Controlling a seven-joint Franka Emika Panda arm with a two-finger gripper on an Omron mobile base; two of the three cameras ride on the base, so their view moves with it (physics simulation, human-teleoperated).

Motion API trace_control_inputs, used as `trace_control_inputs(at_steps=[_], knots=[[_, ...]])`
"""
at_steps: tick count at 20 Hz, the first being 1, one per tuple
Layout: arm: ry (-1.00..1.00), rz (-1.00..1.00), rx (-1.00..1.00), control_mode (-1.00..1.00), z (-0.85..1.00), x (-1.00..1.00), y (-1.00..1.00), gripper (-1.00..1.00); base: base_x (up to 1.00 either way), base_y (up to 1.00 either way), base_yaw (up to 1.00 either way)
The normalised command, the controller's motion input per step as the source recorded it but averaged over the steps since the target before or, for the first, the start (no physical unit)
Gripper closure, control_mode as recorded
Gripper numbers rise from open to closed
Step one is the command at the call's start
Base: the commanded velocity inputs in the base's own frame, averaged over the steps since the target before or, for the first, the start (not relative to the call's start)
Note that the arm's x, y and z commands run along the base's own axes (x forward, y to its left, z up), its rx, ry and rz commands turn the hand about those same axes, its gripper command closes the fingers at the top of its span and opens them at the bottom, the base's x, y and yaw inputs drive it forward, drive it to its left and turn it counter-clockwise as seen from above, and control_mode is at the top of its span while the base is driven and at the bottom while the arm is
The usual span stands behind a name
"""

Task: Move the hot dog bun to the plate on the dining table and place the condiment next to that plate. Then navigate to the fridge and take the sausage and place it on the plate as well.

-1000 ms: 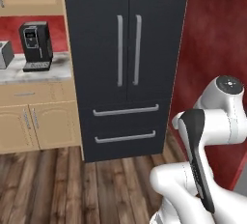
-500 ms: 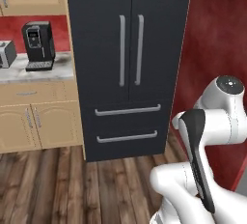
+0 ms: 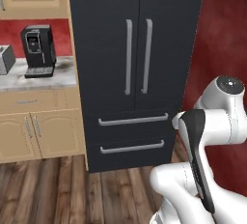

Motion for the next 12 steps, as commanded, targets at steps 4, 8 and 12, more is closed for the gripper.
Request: trace_control_inputs(at_steps=[4, 8, 12], knots=[[0.0, 0.0, 0.0, 1.0, 0.0, 0.0, 0.0, -1.0, 0.71, 0.03, 0.0], [0.0, 0.0, 0.0, 1.0, 0.0, 0.0, 0.0, -1.0, 0.23, 0.0, 0.0], [0.0, 0.0, 0.0, 1.0, 0.0, 0.0, 0.0, -1.0, -0.01, 0.0, 0.0]])
